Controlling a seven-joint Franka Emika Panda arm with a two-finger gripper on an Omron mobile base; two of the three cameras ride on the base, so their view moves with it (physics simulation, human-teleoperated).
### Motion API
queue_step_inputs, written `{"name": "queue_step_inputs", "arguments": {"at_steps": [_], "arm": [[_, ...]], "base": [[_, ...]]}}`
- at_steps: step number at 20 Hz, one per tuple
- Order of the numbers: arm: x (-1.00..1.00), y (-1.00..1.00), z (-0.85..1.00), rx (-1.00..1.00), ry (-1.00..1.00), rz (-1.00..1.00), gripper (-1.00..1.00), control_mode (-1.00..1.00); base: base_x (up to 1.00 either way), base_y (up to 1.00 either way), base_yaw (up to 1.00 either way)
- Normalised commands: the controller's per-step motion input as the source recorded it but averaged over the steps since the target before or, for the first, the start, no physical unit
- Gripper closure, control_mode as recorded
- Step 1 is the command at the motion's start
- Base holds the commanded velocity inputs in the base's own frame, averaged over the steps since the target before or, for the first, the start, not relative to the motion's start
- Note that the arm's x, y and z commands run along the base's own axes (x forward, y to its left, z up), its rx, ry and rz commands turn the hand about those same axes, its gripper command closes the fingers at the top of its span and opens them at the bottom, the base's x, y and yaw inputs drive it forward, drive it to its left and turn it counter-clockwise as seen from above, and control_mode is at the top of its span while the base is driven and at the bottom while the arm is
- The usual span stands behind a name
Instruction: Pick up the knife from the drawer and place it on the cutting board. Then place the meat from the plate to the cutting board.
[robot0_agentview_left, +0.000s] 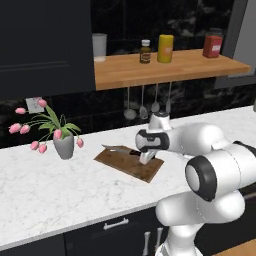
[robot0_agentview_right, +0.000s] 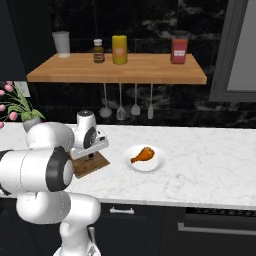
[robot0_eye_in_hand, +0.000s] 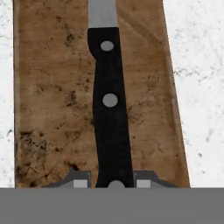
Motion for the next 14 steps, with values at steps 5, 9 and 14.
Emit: {"name": "queue_step_inputs", "arguments": {"at_steps": [5, 9, 14], "arm": [[0.18, 0.08, -0.38, 0.00, 0.02, 0.00, 1.00, -1.00], [0.00, -0.01, -0.44, -0.01, 0.10, 0.00, 1.00, -1.00], [0.02, -0.05, -0.39, -0.01, 0.11, 0.00, 1.00, -1.00]], "base": [[0.00, 0.00, 0.00], [0.00, 0.00, 0.00], [0.00, 0.00, 0.00]]}}
